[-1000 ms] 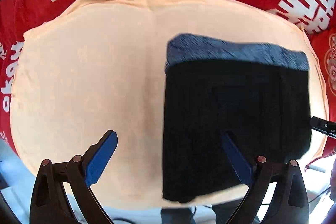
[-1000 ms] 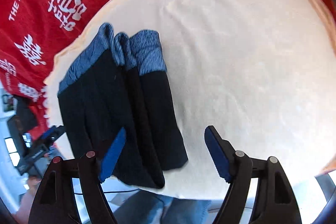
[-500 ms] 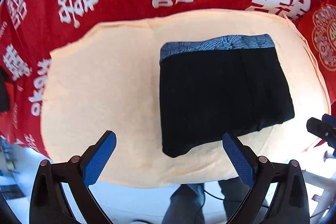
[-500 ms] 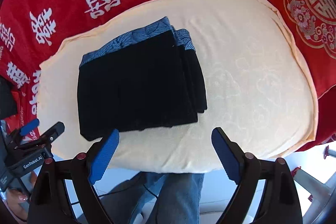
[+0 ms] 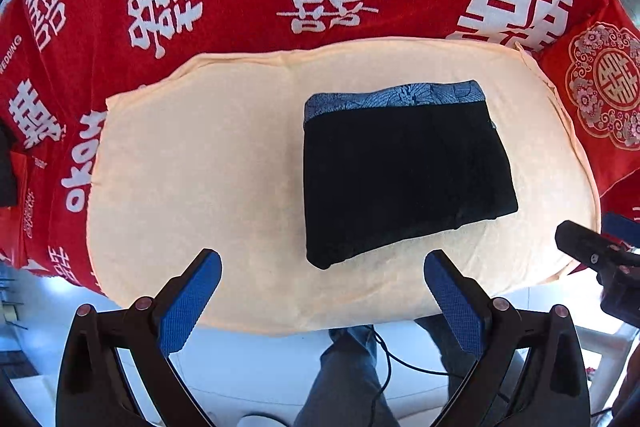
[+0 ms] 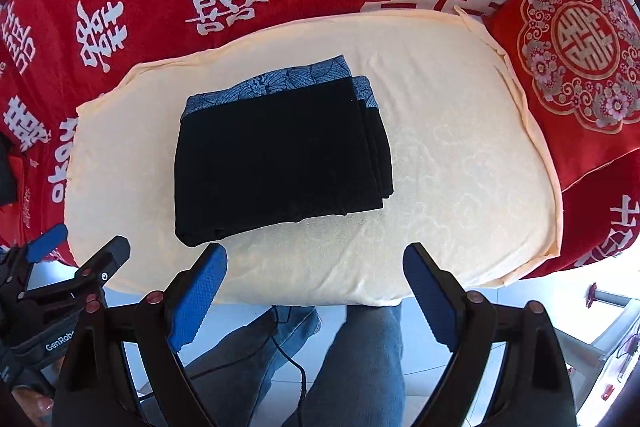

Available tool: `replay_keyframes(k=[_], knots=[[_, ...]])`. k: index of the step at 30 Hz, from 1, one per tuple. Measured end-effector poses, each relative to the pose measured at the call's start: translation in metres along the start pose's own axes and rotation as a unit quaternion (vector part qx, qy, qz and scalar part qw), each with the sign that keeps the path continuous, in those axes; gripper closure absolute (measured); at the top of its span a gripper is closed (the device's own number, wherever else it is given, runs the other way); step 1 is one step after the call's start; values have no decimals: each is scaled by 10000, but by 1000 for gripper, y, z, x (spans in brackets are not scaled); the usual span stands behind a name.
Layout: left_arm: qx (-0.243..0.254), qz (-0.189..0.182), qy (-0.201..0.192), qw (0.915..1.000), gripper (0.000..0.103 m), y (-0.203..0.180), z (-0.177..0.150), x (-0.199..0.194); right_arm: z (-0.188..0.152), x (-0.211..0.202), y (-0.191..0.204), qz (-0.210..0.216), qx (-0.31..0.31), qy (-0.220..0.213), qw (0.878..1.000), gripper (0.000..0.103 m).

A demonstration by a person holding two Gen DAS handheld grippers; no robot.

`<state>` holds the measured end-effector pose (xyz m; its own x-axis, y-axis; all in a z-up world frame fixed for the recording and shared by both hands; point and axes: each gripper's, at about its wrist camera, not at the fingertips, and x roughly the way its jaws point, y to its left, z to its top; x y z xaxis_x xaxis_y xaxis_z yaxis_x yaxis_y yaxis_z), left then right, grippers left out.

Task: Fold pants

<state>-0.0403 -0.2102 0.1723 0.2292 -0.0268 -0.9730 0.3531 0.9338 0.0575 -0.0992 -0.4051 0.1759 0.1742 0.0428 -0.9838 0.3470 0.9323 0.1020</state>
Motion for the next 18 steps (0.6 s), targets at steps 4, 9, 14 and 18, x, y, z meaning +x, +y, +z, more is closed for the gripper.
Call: replay_keyframes(k=[4,9,14,18], knots=[[126,-11,65,9999,2,-3,3,-5,4,-9,2,80,-3,-21,10000,11],[-2,-70,185,9998,2,-12,1,-12,8,-20,4,-152,-401,-15,9991,11],[-96,46,189,9998,2,-24,0,-22,6,-30,-2,-226,-606,-113,9978,11],[-139,144,104,9997,2,-25,4,-31,7,-30,-4,-152,-695,-47,9975,11]])
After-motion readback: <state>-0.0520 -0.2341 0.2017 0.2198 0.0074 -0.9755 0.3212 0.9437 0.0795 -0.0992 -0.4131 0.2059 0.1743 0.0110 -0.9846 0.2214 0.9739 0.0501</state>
